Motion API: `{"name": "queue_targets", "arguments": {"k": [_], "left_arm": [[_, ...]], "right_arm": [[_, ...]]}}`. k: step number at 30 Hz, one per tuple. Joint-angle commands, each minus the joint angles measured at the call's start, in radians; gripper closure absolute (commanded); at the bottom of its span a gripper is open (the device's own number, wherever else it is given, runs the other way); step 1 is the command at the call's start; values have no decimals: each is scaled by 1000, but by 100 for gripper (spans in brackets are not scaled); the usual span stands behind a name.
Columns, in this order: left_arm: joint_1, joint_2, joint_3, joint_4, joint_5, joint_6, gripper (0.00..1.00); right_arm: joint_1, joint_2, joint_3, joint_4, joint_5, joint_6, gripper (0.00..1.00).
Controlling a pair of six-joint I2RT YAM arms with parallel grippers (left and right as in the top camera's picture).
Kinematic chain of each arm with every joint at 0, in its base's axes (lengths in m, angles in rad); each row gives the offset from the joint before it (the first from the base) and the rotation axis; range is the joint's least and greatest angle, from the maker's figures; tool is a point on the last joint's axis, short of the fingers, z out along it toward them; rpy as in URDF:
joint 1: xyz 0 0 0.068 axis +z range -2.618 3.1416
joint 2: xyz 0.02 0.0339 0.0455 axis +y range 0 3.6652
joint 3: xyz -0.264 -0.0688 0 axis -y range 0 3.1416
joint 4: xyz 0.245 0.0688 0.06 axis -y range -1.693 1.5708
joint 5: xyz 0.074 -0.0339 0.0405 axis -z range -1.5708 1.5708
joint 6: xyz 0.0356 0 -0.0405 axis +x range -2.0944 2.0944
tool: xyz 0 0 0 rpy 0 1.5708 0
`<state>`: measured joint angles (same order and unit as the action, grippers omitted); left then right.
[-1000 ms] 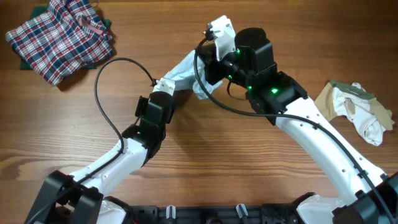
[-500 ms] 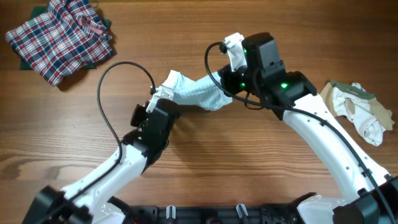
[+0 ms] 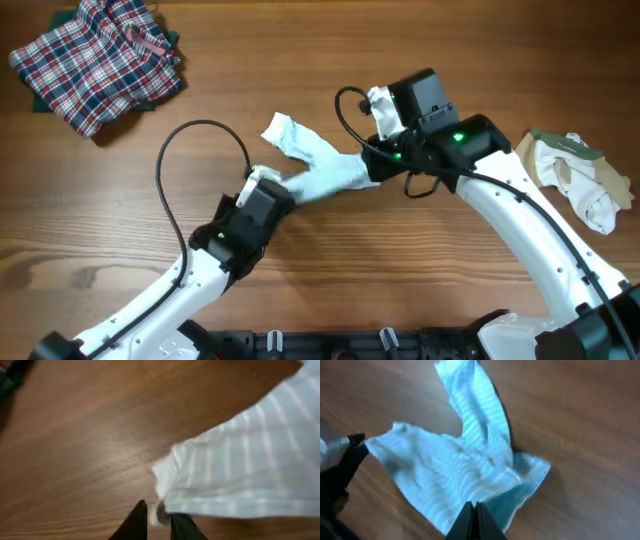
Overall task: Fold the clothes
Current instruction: 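Lay the garment flat on the table, spreading it with both grippers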
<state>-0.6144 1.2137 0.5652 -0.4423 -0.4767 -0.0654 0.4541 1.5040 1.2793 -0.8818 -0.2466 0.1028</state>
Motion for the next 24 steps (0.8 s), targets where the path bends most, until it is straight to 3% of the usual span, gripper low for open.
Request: {"name": "queue_targets", "arguments": {"k": [1,7,9,10,11,12,13,15,17,18,19,22,24], "left_arm": [[-4,-51,13,-31,137,-29,83],[-4,-142,13,-88,226,-29,76],[-4,-159,13,-99,226,-29,65],[-4,-165,13,-101,226,-29,61],[-4,-171,13,-101,226,-29,59],[-4,-174,13,-98,226,-29,50],[-4,-174,13,-92,226,-29,48],[-4,-173,13,-51,230,-29,47],[-4,-173,13,-25,256,-29,47],[-4,-172,13,-19,280,-29,48],[-4,-170,13,-17,319,-29,48],[-4,-148,13,-18,449,-30,56],[-4,-121,13,-18,507,-43,62]], "right_arm": [[-3,-25,18,-47,15,39,96],[-3,-25,18,-158,66,56,91],[-3,-25,18,-188,80,56,87],[-3,-25,18,-199,83,57,78],[-3,-25,18,-207,83,56,61],[-3,-25,18,-211,83,56,49],[-3,-25,18,-210,83,56,39],[-3,-25,18,-178,91,56,34],[-3,-23,18,-146,148,56,36],[-3,-22,18,-132,175,56,41],[-3,-17,14,-99,201,56,50],[-3,0,-22,-2,202,56,92],[-3,36,-45,31,202,55,96]]}}
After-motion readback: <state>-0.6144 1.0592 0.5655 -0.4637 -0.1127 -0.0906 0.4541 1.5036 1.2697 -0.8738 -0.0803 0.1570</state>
